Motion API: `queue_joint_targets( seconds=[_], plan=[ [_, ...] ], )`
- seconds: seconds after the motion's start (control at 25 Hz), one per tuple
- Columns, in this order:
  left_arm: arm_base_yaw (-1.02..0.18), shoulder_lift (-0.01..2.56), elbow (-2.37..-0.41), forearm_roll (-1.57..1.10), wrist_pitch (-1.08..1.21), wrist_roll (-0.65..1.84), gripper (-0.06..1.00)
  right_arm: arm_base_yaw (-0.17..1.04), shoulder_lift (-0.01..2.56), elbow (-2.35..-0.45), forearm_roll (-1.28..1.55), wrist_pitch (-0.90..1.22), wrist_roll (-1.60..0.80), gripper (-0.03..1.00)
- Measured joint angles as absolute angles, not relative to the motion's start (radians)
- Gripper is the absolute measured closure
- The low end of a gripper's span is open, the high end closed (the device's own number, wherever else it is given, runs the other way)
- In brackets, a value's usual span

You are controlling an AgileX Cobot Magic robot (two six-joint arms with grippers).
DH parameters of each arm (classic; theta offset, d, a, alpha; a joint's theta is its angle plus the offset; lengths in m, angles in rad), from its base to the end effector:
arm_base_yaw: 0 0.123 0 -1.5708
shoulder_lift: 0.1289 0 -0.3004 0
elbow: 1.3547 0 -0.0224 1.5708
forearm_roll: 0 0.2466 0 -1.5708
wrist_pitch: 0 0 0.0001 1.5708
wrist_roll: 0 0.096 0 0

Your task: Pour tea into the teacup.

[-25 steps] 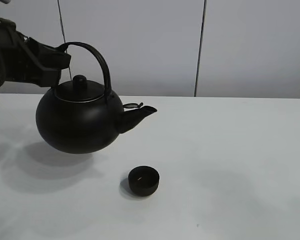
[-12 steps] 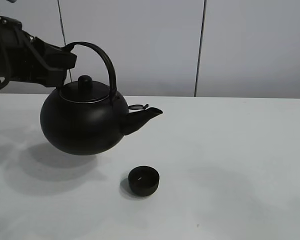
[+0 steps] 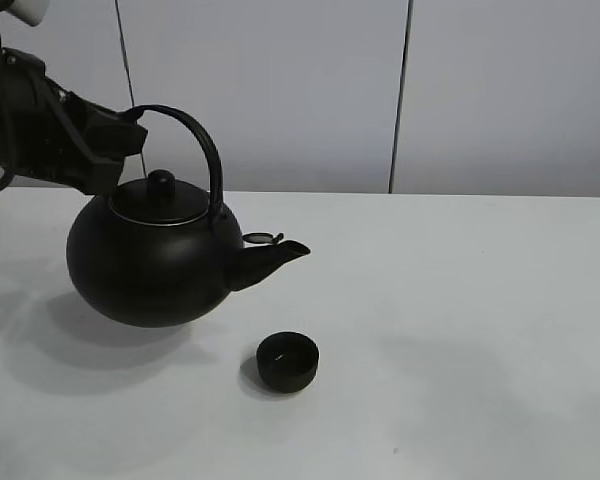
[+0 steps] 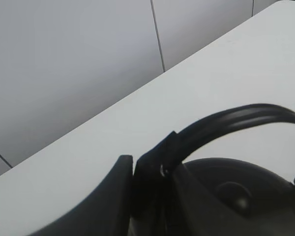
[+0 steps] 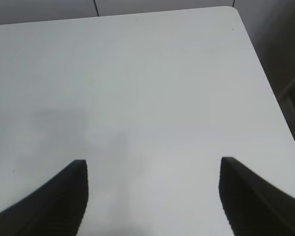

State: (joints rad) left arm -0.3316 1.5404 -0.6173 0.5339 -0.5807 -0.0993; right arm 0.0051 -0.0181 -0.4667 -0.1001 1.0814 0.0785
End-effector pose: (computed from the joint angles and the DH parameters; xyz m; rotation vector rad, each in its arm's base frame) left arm 0.2739 -0.1226 0.2248 0.8173 1.7006 -0.2483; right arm -0.0198 -0.0086 0.2620 0.0812 2.0751 -0.0695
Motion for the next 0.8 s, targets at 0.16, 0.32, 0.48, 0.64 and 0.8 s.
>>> queue_joint_targets(
  seconds=[0.16,0.32,0.48,0.64,0.8],
  plan=[
    [-0.332,1.54,-0.617,0.536,-0.582,-0.099,0.8,0.005,-0.018,-0.467,-0.1,1.081,0.078,0.45],
    [-0.332,1.54,-0.608,0.535,-0.584,-0.097,0.8,0.005,-0.018,-0.467,-0.1,1.081,0.078,0.45],
    [-0.332,1.54,-0.596,0.537,-0.579,-0.057,0.8,0.005,-0.018,-0.467,-0.1,1.081,0.078,0.45],
    [-0.332,1.54,-0.59,0.536,-0.579,-0.019,0.8,0.005,-0.018,-0.467,-0.1,1.081,0.078,0.45],
    [-0.332,1.54,-0.588,0.535,-0.576,-0.013,0.8,0.005,-0.018,-0.467,-0.1,1.081,0.078,0.45]
  ],
)
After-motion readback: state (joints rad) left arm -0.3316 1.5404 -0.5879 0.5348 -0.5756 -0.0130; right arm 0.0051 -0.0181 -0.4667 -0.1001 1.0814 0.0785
